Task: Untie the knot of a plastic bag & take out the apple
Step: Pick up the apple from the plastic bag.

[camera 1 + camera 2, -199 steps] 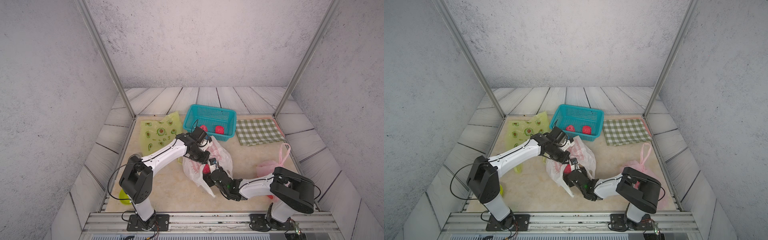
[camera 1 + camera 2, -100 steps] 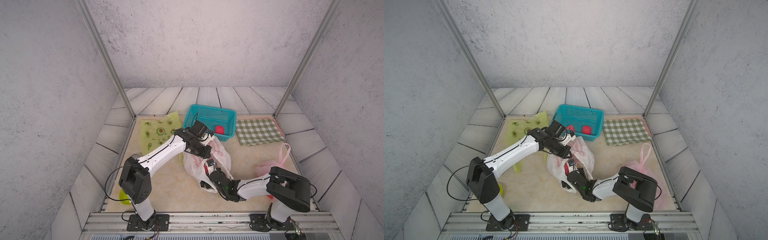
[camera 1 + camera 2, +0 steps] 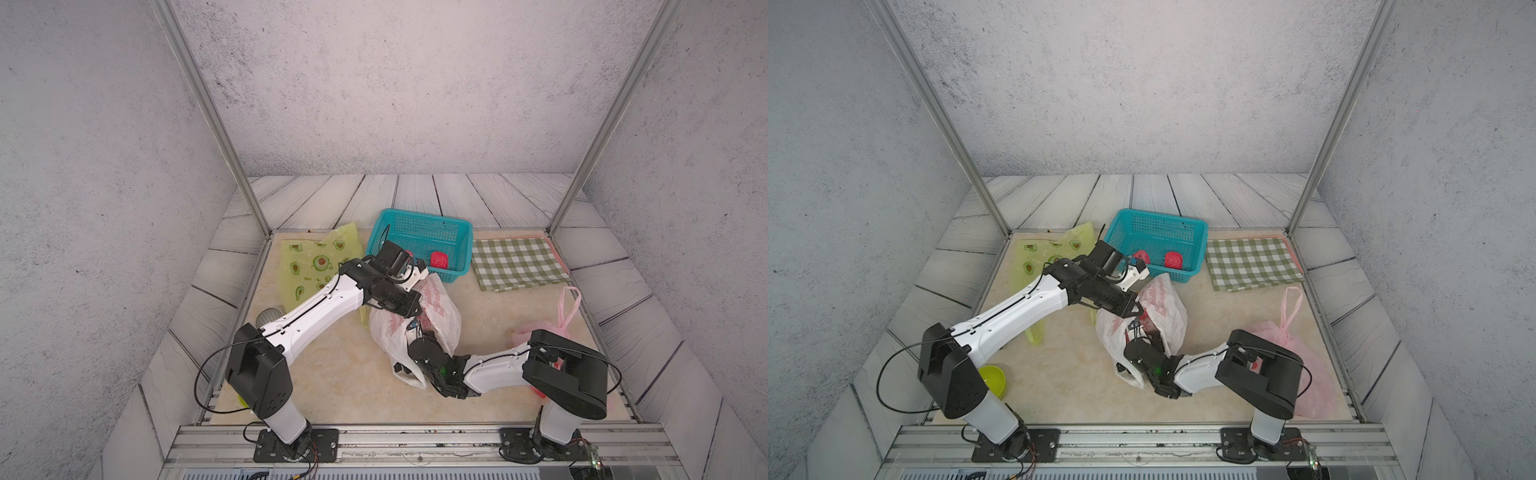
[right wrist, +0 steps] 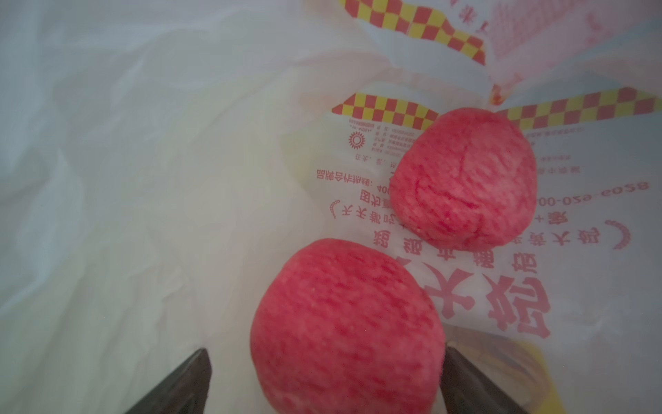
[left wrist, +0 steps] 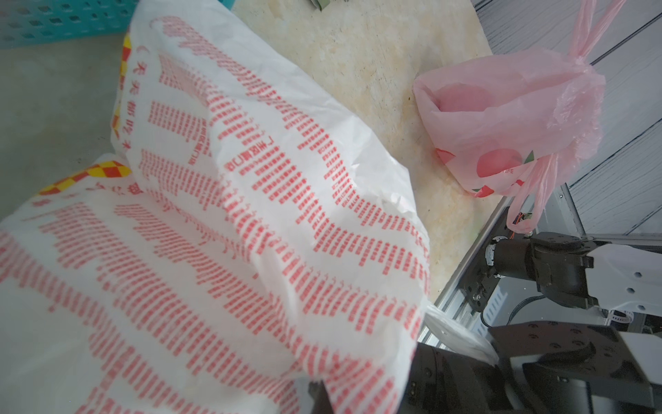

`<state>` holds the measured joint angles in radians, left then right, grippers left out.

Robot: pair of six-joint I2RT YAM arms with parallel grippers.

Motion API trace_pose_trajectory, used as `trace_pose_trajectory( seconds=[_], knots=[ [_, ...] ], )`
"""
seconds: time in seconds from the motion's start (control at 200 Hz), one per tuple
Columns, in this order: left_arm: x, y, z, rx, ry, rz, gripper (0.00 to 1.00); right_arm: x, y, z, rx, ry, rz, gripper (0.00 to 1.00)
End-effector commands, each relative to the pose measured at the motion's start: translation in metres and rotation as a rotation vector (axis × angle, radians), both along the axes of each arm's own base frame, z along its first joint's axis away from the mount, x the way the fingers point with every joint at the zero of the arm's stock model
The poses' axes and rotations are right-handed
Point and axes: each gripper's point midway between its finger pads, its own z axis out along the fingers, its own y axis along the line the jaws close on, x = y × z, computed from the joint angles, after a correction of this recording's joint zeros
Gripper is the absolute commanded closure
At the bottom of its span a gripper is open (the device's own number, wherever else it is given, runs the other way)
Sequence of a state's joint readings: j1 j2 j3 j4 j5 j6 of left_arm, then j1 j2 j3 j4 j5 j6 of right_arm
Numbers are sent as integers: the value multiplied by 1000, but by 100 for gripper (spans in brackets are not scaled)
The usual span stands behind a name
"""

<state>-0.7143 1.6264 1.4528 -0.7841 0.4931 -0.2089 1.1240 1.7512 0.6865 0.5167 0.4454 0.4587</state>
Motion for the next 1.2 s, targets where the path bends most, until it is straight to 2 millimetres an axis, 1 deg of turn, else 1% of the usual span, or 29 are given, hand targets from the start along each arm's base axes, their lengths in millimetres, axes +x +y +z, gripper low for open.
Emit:
trace_pose_trajectory(
  seconds=[0.0, 0.15, 0.245, 0.285, 0.345, 0.4, 0.425, 0.47, 0.525, 0.63, 0.766, 0.796, 0.926, 1.011, 1.111, 1.196],
  knots=[
    [-14, 2, -3, -9, 40, -17, 100, 14, 0, -4, -61, -30, -46, 1],
    [-16, 2, -5, -17, 45, -16, 100, 23, 0, -24, -64, 24, -81, 1],
    [-17, 3, -4, -21, 46, -16, 100, 26, -2, -30, -45, 36, -81, 0],
    [-18, 4, -4, -23, 46, -15, 100, 26, -1, -30, -35, 31, -73, 3],
    [-19, 5, -4, -23, 43, -15, 100, 27, 0, -28, -28, 17, -56, 11],
    [-19, 6, -5, -18, 41, -14, 100, 26, 2, -26, -27, 6, -38, 21],
    [-19, 7, -6, -13, 39, -14, 100, 25, 3, -25, -26, 5, -26, 28],
    [-19, 10, -9, 4, 36, -15, 100, 23, 4, -23, -26, 4, -6, 36],
    [-16, 14, -11, 24, 34, -9, 100, 19, 3, -21, -27, 9, 16, 40],
    [-14, 24, -15, 69, 28, -10, 100, 4, -5, -16, -11, 55, 48, 42],
    [-6, 40, -22, 130, 25, -7, 100, -25, -20, -3, 29, 116, 111, 47],
    [-4, 41, -23, 136, 28, -9, 100, -33, -23, -1, 25, 127, 129, 47],
    [0, 44, -32, 148, 35, -14, 100, -61, -34, 21, 22, 140, 210, 47],
    [2, 43, -36, 146, 41, -19, 100, -73, -44, 35, 23, 146, 233, 47],
    [2, 42, -38, 134, 39, -21, 100, -85, -54, 56, 46, 148, 259, 47],
    [2, 44, -38, 124, 36, -23, 100, -94, -65, 80, 88, 137, 276, 47]
  ],
)
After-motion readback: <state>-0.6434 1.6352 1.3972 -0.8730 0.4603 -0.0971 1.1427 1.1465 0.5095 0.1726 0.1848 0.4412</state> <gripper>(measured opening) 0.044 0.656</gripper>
